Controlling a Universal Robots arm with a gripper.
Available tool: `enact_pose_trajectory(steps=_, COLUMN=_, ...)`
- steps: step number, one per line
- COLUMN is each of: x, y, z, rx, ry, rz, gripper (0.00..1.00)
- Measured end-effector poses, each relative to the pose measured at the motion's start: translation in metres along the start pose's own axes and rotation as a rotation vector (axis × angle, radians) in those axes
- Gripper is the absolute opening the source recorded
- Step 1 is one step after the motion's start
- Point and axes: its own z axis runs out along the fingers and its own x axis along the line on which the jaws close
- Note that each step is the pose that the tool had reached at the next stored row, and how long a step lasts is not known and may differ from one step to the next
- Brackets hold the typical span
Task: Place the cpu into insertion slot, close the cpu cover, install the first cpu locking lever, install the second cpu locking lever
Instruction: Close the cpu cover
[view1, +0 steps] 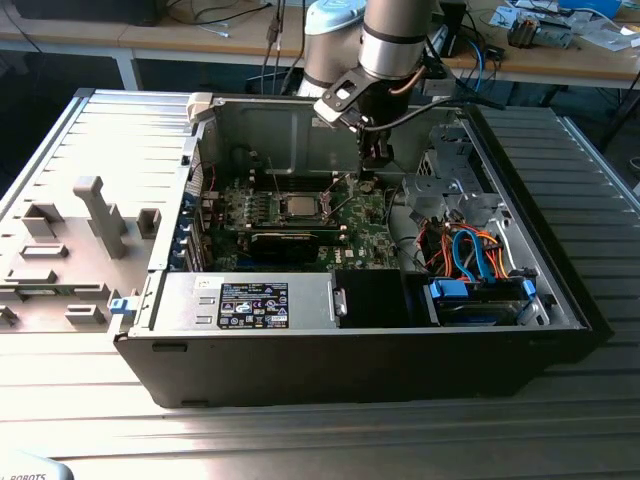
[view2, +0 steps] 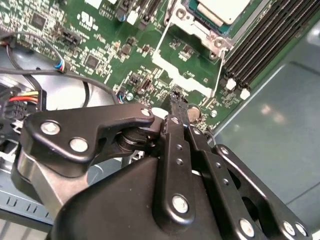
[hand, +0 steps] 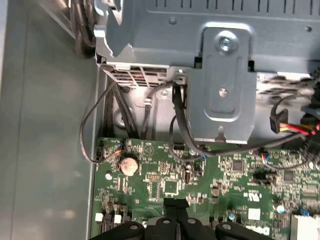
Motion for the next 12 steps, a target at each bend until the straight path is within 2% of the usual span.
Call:
enact_pose_trajectory(steps=3, x=0.0010, y=0.0009, z=0.0057, rx=0.0011, ry=0.0015, rz=-0.008, gripper=0.11)
enact_pose_trajectory(steps=5, x=0.0010, y=0.0005, z=0.0082, rx=0.0007, ry=0.0050, rz=-0.009, gripper=0.11)
enact_pose_trajectory(steps=9, x=0.0012, y=-0.0021, z=0.0095, rx=0.0003, ry=0.0103, rz=-0.009, gripper=0.11)
enact_pose_trajectory(steps=12, x=0.0016, y=-0.0066, z=0.0096, rx=-0.0001, ry=0.0139, rz=-0.009, gripper=0.11)
